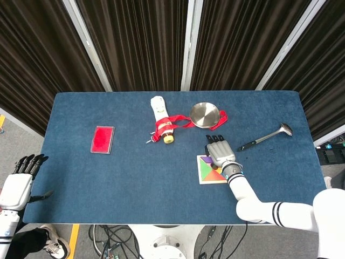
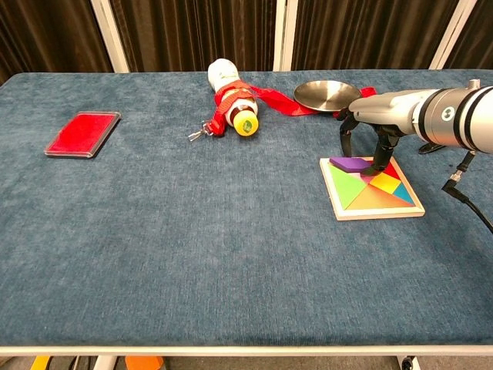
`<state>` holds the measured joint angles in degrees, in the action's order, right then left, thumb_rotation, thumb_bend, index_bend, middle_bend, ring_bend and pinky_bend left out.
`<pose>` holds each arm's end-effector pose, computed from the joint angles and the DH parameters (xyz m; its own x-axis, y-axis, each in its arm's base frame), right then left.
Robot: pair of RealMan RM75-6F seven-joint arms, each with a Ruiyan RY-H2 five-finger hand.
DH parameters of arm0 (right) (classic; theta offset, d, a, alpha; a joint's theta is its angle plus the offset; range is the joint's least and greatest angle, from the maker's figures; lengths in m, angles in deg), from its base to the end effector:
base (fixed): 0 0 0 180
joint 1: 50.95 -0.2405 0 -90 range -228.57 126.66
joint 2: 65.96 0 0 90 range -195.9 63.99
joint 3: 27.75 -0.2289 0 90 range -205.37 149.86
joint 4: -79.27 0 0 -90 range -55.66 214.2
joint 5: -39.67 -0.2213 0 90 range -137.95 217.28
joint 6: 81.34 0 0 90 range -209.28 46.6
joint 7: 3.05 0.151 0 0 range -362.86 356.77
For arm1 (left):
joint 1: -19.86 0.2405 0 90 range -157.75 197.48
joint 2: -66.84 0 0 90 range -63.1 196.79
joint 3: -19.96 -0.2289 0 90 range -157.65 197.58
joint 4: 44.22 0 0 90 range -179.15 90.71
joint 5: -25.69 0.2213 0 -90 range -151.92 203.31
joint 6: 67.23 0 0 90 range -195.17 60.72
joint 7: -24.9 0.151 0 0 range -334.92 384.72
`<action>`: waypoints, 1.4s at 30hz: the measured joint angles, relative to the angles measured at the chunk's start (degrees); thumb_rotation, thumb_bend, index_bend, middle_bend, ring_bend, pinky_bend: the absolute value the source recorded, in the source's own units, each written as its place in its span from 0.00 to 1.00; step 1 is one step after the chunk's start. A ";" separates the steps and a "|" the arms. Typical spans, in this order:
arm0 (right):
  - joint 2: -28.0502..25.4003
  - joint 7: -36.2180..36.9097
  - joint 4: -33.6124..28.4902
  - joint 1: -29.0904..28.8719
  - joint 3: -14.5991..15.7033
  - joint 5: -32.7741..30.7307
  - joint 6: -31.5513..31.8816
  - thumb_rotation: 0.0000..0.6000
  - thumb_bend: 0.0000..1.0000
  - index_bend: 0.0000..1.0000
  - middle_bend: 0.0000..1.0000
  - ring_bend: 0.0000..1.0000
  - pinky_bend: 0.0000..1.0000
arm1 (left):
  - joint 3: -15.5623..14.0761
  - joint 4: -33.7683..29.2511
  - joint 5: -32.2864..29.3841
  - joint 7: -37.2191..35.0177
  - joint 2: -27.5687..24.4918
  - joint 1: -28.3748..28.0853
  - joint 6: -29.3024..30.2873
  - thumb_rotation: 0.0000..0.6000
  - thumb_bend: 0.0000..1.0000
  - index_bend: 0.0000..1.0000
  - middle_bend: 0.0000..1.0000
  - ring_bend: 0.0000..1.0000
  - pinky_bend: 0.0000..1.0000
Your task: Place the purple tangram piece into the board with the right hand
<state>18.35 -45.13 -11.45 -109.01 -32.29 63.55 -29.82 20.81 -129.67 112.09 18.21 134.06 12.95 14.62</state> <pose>-0.1299 -0.3459 -0.0368 0.5879 -0.4773 0.6531 -0.8035 -0.2508 0.5399 -0.3092 0.1913 0.1199 0.3527 0.0766 0.9326 0.9357 -0.0345 -0.3511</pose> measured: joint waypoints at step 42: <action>0.61 -0.18 0.98 0.02 1.61 2.33 2.06 1.00 0.18 0.00 0.00 0.00 0.00 | 0.13 -0.07 -0.23 -0.24 -0.12 -0.10 -0.26 1.00 0.05 0.13 0.08 0.00 0.04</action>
<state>18.96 -45.31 -10.47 -108.99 -30.68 65.88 -27.76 20.94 -129.74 111.86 17.97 133.93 12.85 14.36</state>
